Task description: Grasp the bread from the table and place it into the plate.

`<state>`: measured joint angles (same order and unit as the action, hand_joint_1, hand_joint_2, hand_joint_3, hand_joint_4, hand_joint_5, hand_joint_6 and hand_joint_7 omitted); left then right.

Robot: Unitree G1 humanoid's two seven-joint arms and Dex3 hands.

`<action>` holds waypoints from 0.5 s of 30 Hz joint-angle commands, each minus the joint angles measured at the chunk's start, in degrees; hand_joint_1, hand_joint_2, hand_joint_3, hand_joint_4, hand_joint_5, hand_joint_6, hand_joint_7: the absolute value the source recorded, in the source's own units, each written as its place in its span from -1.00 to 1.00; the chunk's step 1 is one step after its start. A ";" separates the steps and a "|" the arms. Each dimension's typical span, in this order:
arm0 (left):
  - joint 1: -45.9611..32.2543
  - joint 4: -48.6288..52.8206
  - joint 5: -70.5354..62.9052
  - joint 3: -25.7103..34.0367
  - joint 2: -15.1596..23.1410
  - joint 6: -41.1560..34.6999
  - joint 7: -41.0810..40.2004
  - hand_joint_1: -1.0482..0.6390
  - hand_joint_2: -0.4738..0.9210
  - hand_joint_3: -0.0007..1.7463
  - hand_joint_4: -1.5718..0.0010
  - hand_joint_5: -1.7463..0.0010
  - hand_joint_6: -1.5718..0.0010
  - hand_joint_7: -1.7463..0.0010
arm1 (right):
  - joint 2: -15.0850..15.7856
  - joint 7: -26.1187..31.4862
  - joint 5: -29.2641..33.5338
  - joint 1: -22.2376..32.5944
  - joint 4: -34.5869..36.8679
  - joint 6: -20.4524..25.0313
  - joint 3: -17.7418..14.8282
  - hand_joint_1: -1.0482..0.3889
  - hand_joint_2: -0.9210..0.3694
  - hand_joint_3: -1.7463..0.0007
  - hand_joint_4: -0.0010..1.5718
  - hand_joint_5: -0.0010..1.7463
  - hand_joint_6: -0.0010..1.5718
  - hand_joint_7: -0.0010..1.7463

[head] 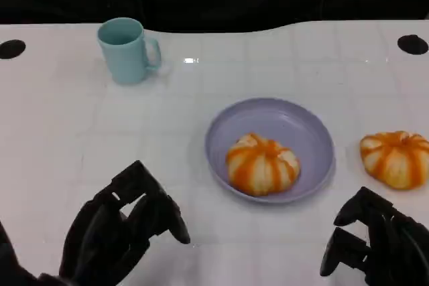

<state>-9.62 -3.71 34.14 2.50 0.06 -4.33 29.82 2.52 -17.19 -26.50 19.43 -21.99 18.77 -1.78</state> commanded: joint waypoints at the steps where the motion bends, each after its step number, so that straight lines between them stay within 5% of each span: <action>1: -1.71 -0.55 0.20 1.29 -1.18 -1.34 -2.70 -0.46 1.00 -0.54 0.12 -1.00 0.37 -0.92 | 0.98 -0.12 -0.79 0.45 -1.30 0.53 -0.40 -0.28 -1.00 0.49 -0.22 1.00 -0.45 0.86; 15: -3.09 -0.43 -1.25 1.29 -1.66 -0.92 -2.46 -0.43 1.00 -0.54 0.10 -1.00 0.41 -1.00 | 0.58 -0.13 0.08 0.23 -0.29 -1.07 -0.05 -0.29 -1.00 0.48 -0.23 1.00 -0.48 0.88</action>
<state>-12.21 -3.75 33.86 3.50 -2.21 -5.76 27.33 2.86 -17.31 -26.37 19.65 -22.17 18.46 -1.67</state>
